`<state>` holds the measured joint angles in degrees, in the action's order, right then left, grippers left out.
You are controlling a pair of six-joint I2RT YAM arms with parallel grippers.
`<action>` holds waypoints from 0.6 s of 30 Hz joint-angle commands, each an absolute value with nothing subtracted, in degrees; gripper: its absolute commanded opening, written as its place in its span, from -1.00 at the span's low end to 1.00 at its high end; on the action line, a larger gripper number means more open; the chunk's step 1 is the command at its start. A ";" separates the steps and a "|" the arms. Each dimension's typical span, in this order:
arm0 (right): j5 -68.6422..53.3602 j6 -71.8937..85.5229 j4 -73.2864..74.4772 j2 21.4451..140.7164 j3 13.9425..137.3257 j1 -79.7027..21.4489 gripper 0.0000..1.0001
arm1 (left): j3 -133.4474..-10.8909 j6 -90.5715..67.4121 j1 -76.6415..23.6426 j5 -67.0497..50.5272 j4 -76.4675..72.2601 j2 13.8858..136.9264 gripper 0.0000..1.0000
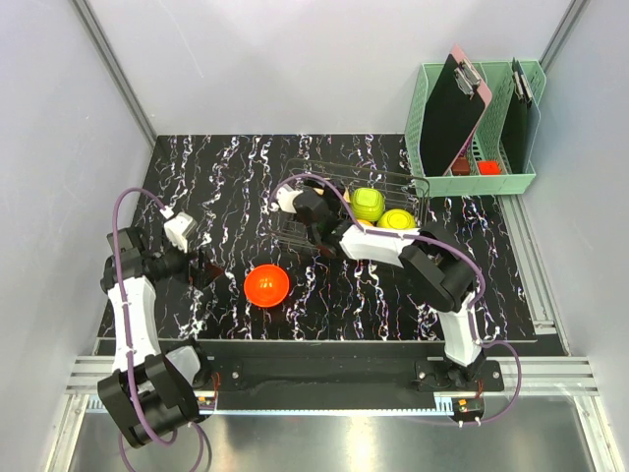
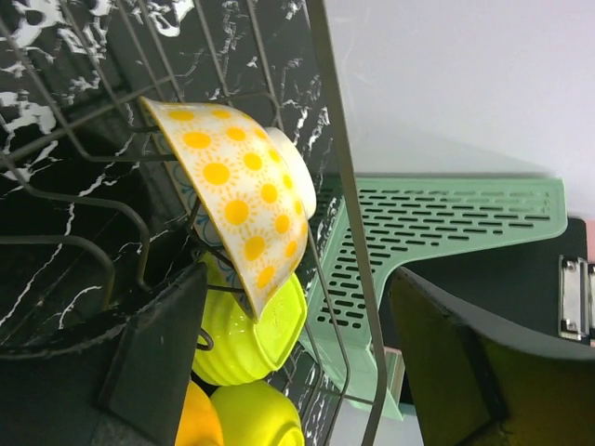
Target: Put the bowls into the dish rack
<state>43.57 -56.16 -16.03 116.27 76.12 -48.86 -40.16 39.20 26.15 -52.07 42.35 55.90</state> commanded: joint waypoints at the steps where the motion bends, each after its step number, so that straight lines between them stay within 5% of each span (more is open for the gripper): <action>1: 38.95 -50.28 -4.68 111.10 82.35 -49.48 0.73 | -41.31 41.13 26.54 -53.88 42.89 53.79 0.98; 18: 26.81 -42.98 14.76 99.59 88.86 -48.96 0.99 | -51.23 52.74 17.52 -49.85 58.80 65.82 0.98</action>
<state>29.47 -45.71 11.46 104.95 86.06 -48.93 -46.59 48.71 22.44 -51.88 54.08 63.33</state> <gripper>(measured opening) 0.993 0.987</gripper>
